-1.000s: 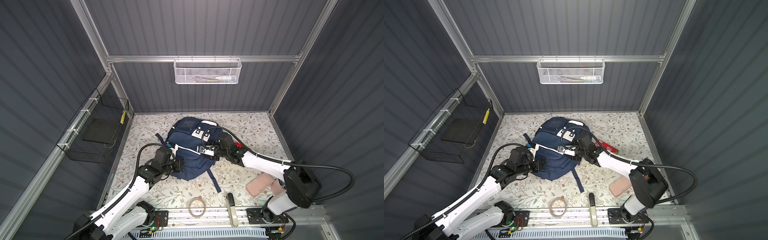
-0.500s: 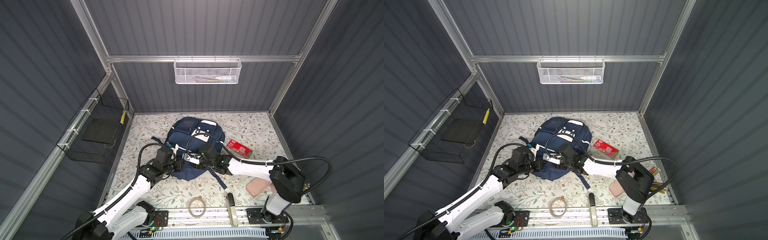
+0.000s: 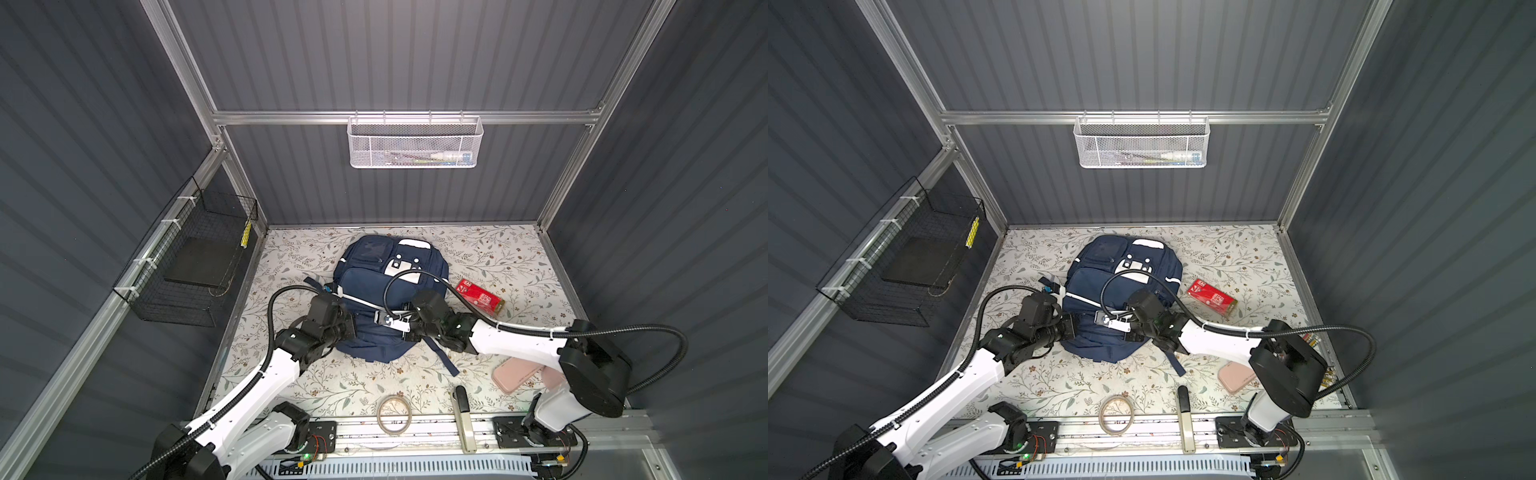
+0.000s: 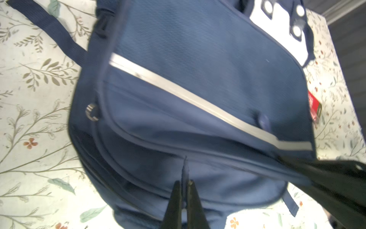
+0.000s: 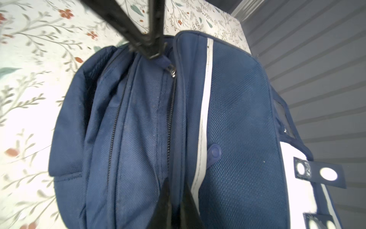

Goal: Pack the student bag

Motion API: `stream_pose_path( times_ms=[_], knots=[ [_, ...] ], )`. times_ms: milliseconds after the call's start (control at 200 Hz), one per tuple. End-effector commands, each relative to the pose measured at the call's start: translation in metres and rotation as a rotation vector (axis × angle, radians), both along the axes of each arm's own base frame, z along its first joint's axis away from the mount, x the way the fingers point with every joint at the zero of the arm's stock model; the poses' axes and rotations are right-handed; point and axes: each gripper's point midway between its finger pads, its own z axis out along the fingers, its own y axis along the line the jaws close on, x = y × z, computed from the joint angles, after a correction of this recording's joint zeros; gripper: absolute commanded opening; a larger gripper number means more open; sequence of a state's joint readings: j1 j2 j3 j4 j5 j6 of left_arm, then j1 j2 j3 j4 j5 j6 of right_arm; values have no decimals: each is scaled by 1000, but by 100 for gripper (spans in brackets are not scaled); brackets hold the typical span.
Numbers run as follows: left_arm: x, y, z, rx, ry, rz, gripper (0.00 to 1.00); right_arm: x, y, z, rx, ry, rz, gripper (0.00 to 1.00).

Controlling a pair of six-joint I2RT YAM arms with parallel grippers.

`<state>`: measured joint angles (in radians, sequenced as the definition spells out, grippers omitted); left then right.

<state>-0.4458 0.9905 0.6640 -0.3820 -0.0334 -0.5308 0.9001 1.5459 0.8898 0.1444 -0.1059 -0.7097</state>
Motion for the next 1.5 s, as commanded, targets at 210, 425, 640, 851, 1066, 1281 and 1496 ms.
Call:
stream_pose_path(
  times_ms=[210, 425, 640, 851, 1066, 1281, 1496],
  knots=[
    [30, 37, 26, -90, -50, 112, 0, 0, -58, -17, -48, 137, -7, 0],
    [-5, 19, 17, -154, -2, 14, 0, 52, -63, -13, -81, -4, -161, 10],
    [-34, -12, 17, -216, 15, -55, 0, 71, -61, -3, -49, -35, -187, 36],
    [-38, -50, 14, -233, 12, -122, 0, 10, -15, 26, 33, -55, -37, 53],
    [-34, -54, 23, -227, -5, -137, 0, 2, 27, 5, 38, -51, 9, 51],
    [-36, -49, 14, -212, 11, -121, 0, 23, 49, -14, -30, -114, -24, 34],
    [-17, -8, 4, 7, -18, -3, 0, -9, 27, -28, -63, -51, 104, 0]
  ],
)
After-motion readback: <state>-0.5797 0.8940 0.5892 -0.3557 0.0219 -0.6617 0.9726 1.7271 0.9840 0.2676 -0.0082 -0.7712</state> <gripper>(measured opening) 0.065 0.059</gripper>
